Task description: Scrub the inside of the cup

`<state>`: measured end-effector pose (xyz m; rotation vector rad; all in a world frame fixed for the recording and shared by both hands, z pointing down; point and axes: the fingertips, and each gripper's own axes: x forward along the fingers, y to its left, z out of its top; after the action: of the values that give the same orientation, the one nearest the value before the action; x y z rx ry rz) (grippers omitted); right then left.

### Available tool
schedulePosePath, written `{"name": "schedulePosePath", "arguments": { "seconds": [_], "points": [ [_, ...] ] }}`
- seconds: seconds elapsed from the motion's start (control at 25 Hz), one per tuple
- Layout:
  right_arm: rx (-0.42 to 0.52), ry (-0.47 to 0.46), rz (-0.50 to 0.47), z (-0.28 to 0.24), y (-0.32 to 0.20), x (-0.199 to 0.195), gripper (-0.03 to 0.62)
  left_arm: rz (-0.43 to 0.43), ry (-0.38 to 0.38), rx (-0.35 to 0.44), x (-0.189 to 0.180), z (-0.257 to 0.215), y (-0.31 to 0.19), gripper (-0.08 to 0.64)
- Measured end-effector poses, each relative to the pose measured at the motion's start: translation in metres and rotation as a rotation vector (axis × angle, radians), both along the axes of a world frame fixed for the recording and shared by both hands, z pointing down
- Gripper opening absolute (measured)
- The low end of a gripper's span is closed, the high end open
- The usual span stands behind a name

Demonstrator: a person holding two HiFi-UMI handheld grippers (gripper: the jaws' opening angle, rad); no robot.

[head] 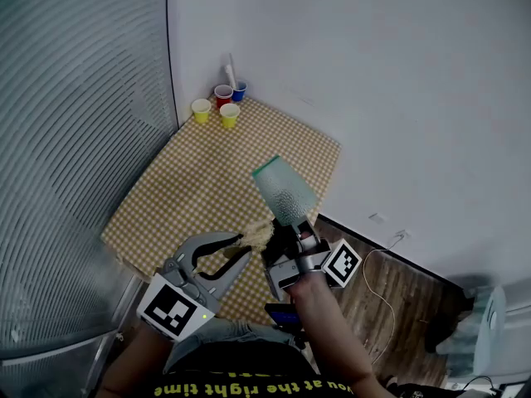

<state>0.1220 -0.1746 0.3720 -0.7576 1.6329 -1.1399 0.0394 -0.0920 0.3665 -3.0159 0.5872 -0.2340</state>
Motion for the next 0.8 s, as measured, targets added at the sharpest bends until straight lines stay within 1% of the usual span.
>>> {"name": "schedulePosePath", "arguments": {
  "seconds": [0.16,0.48,0.68,0.8],
  "points": [
    [-0.001,0.069,0.021,0.005,0.000,0.005,0.023,-0.035,0.012,0.004,-0.007,0.002,-0.005,0.086],
    [0.006,0.255,0.070,0.011,0.001,0.014,0.023,-0.105,0.026,0.003,-0.023,0.004,-0.018,0.086],
    [0.012,0.340,0.090,0.013,0.001,0.018,0.023,-0.146,0.043,0.010,-0.032,0.004,-0.026,0.086],
    [0.022,0.421,0.107,0.012,0.002,0.021,0.023,-0.172,0.051,0.005,-0.039,0.003,-0.032,0.086]
  ]
}}
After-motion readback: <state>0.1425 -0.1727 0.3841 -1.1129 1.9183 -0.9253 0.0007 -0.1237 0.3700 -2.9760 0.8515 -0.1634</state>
